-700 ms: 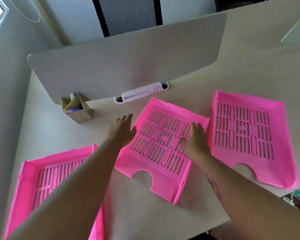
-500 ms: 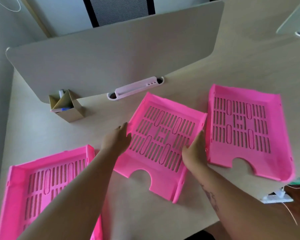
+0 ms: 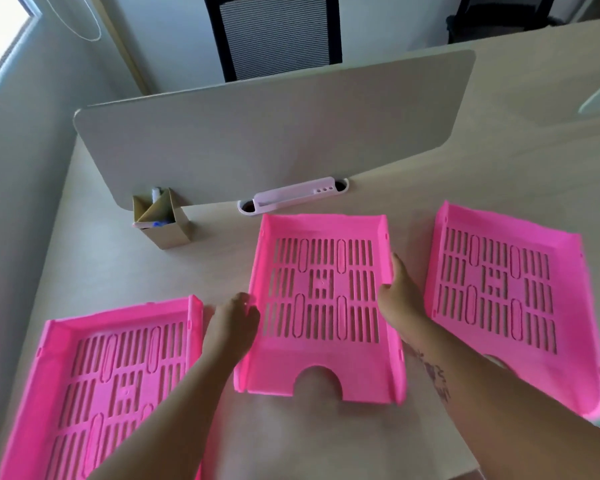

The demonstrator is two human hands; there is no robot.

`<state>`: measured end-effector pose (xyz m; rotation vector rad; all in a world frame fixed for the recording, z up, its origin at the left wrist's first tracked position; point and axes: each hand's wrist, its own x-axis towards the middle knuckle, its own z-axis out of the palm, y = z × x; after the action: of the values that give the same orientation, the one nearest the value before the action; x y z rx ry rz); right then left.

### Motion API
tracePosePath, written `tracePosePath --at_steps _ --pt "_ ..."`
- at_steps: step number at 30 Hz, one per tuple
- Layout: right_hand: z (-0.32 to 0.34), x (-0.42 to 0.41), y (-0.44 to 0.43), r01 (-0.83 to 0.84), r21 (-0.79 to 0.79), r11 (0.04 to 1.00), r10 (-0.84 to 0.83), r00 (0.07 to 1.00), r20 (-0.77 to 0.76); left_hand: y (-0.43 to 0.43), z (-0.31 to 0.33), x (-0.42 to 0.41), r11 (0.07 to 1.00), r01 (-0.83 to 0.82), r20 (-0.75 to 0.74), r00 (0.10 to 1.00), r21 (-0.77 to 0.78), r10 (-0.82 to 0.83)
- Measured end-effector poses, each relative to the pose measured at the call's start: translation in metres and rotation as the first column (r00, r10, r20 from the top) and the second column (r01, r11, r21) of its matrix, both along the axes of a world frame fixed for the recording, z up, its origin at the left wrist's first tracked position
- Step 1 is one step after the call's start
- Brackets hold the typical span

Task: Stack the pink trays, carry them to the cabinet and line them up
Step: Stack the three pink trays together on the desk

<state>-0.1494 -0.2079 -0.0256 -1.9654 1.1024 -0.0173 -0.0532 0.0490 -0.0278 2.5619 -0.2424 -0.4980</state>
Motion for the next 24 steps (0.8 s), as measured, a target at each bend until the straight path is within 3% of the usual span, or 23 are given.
tracePosePath --at_steps 6,13,18,24 --pt "0.0 0.025 -0.013 -0.183 0.01 0.983 0.183 0.983 -0.003 0.001 -0.01 -0.041 0.968 -0.247 -0.054 0.968 -0.039 0.245" --pt "-0.018 0.021 -0.021 -0.256 0.011 0.967 0.256 0.966 -0.039 -0.003 -0.023 -0.067 0.928 -0.37 -0.034 0.929 -0.044 0.369" --pt "-0.016 0.019 -0.025 -0.298 0.003 0.955 0.298 0.955 0.001 -0.001 -0.015 -0.067 0.945 -0.326 -0.029 0.945 -0.037 0.325" --pt "0.024 0.017 -0.048 -0.247 -0.061 0.967 0.251 0.963 0.094 -0.027 0.024 -0.043 0.987 -0.158 0.221 0.962 -0.031 0.161"
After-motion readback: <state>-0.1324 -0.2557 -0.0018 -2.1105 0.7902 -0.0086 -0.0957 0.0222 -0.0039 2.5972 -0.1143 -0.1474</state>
